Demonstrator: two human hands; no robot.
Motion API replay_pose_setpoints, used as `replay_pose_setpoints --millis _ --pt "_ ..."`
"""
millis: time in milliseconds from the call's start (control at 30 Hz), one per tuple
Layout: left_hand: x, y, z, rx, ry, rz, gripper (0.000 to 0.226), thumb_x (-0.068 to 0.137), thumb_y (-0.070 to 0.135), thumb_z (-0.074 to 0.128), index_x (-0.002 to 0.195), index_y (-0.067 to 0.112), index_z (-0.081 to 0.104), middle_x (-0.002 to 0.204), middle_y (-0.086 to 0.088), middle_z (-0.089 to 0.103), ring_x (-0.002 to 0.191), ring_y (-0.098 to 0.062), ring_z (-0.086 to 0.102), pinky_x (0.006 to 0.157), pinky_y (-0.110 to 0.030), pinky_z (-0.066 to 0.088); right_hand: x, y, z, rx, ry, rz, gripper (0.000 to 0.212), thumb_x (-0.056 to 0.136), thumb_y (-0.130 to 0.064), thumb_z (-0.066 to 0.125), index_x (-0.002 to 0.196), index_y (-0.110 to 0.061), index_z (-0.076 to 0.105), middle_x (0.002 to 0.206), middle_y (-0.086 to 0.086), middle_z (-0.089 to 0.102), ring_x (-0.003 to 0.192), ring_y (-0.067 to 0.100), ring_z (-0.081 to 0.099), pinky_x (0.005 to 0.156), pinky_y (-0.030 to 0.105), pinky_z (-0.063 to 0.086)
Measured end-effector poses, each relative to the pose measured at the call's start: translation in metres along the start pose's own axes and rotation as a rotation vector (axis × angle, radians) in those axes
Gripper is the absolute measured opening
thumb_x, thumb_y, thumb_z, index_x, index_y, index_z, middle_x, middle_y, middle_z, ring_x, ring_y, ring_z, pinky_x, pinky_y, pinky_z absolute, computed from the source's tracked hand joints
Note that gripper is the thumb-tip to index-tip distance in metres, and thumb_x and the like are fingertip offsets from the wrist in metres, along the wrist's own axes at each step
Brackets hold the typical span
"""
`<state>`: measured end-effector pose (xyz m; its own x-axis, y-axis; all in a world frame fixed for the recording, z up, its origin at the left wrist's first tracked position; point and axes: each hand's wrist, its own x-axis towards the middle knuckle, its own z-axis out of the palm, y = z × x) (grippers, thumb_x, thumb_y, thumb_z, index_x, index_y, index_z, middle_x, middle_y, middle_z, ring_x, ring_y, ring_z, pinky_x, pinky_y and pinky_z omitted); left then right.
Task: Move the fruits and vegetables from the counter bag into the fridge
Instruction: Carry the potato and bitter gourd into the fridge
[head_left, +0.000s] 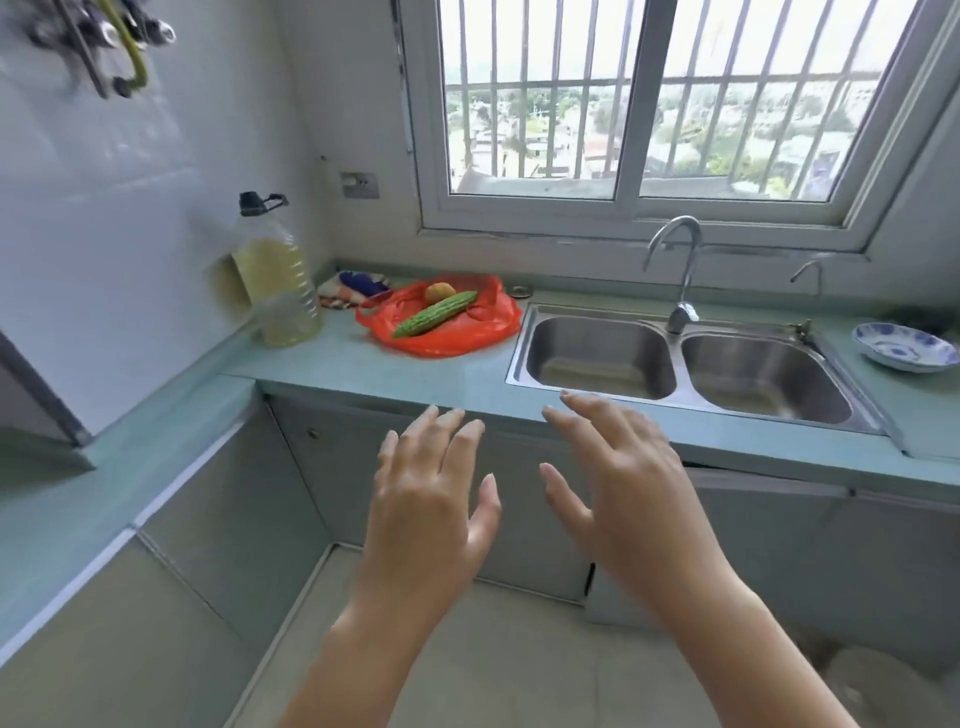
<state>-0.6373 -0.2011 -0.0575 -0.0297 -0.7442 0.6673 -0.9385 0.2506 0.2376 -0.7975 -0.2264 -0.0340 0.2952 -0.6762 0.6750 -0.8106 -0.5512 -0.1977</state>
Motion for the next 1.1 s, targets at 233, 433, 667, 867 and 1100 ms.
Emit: replay_pose_setpoints --millis 233,433,667,867,1100 --pt "0.032 -0.108 0.017 0.011 0.017 -0.092 0.041 0.080 0.031 0.043 0.113 0.010 0.056 0.117 -0.011 0.062 0.117 -0.022 0.040 0.097 -0.054 0.033 0.067 -0.027 0.093 0.089 -0.043 0.011 0.037 0.077 -0.027 0.055 0.107 -0.007 0.063 0.111 0.013 0.064 0.102 0.034 0.060 0.081 0.056 0.049" --pt "0.063 -0.167 0.059 0.035 0.008 -0.140 0.042 0.079 0.031 0.043 0.112 0.009 0.059 0.116 -0.010 0.062 0.116 -0.021 0.042 0.096 -0.055 0.034 0.123 -0.020 0.163 0.098 -0.055 -0.024 0.038 0.073 -0.023 0.060 0.107 -0.006 0.064 0.110 0.013 0.065 0.099 0.035 0.061 0.083 0.053 0.049" --pt "0.151 -0.227 0.122 0.047 -0.070 -0.140 0.042 0.081 0.033 0.041 0.116 0.012 0.053 0.119 -0.009 0.061 0.117 -0.028 0.053 0.099 -0.046 0.030 0.209 0.028 0.252 0.121 -0.082 0.002 0.038 0.074 -0.022 0.062 0.109 -0.006 0.063 0.112 0.012 0.064 0.102 0.035 0.059 0.083 0.057 0.048" --pt "0.242 -0.261 0.183 -0.016 -0.113 -0.156 0.043 0.081 0.032 0.041 0.118 0.012 0.054 0.121 -0.007 0.059 0.118 -0.026 0.051 0.100 -0.041 0.033 0.284 0.078 0.314 0.116 -0.128 -0.035 0.046 0.067 -0.015 0.078 0.109 -0.006 0.063 0.110 0.013 0.065 0.104 0.036 0.059 0.083 0.060 0.047" --pt "0.291 -0.306 0.250 -0.087 -0.174 -0.184 0.042 0.082 0.032 0.041 0.117 0.013 0.055 0.121 -0.006 0.059 0.118 -0.026 0.050 0.099 -0.047 0.041 0.332 0.122 0.376 0.070 -0.207 0.025 0.045 0.067 -0.017 0.078 0.108 -0.006 0.063 0.112 0.013 0.064 0.105 0.035 0.059 0.083 0.060 0.047"
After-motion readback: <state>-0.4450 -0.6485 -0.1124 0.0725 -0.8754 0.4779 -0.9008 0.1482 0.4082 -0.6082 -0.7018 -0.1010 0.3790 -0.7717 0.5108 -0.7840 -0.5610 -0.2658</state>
